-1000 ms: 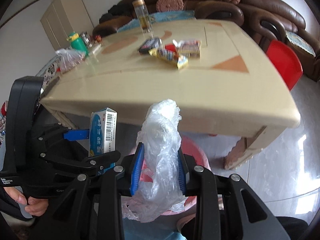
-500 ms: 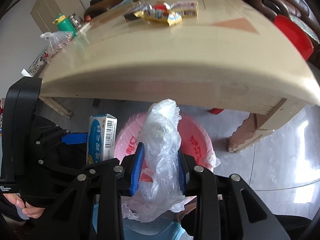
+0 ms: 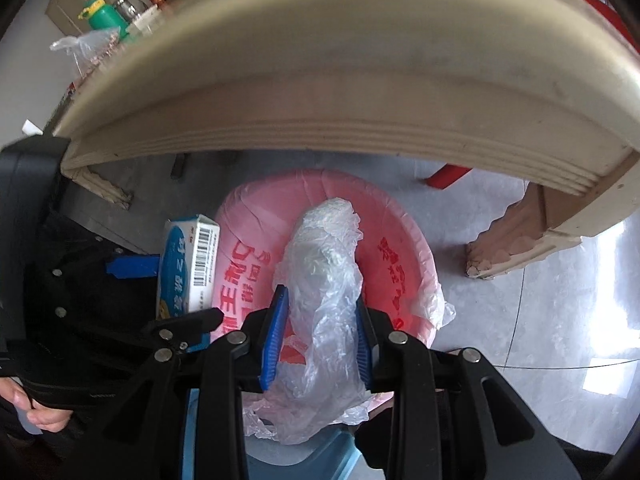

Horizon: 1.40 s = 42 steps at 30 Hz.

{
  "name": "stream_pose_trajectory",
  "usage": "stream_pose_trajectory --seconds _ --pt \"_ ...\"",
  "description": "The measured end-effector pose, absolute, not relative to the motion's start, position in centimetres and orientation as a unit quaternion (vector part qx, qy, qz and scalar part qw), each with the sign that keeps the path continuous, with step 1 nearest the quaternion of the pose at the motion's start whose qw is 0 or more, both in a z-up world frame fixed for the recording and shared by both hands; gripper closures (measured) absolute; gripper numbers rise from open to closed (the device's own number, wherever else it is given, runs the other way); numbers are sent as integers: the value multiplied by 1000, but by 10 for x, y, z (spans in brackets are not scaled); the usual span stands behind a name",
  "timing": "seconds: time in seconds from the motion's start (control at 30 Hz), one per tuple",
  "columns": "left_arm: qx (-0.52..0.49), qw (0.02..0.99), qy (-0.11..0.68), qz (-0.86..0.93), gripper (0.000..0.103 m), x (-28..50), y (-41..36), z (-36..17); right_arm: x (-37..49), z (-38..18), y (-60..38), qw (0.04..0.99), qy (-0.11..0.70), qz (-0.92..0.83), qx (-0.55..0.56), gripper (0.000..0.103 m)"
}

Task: Collect trash
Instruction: 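Lower the right gripper's bag while the left gripper lowers the medicine box over the bin, then open both grippers to drop the bag and medicine box into the bin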

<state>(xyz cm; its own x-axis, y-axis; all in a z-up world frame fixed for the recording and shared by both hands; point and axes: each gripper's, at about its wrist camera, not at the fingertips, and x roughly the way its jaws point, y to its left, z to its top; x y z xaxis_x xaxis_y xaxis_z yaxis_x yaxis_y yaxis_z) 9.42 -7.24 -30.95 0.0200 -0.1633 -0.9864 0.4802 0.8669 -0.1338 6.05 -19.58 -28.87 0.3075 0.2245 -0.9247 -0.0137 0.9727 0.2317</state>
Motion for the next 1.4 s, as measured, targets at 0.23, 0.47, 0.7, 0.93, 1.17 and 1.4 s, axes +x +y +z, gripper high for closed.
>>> stream_pose_trajectory --seconds 0.23,0.47,0.7,0.93,1.17,1.4 --pt "125 683 684 -221 33 102 -79 -337 69 -314 -200 786 605 81 96 72" --pt "134 672 697 -212 32 113 -88 -350 75 -328 -201 776 616 93 104 63" --pt "136 667 703 -204 32 117 -86 -362 76 -333 -204 774 617 88 111 53" --pt "141 671 698 -206 31 115 -85 -362 76 -334 -203 773 618 86 115 52" --pt "130 672 701 -200 30 114 -82 -357 78 -333 -204 775 615 85 123 45" --pt "135 682 689 -206 26 110 -81 -346 75 -320 -202 787 601 74 115 39"
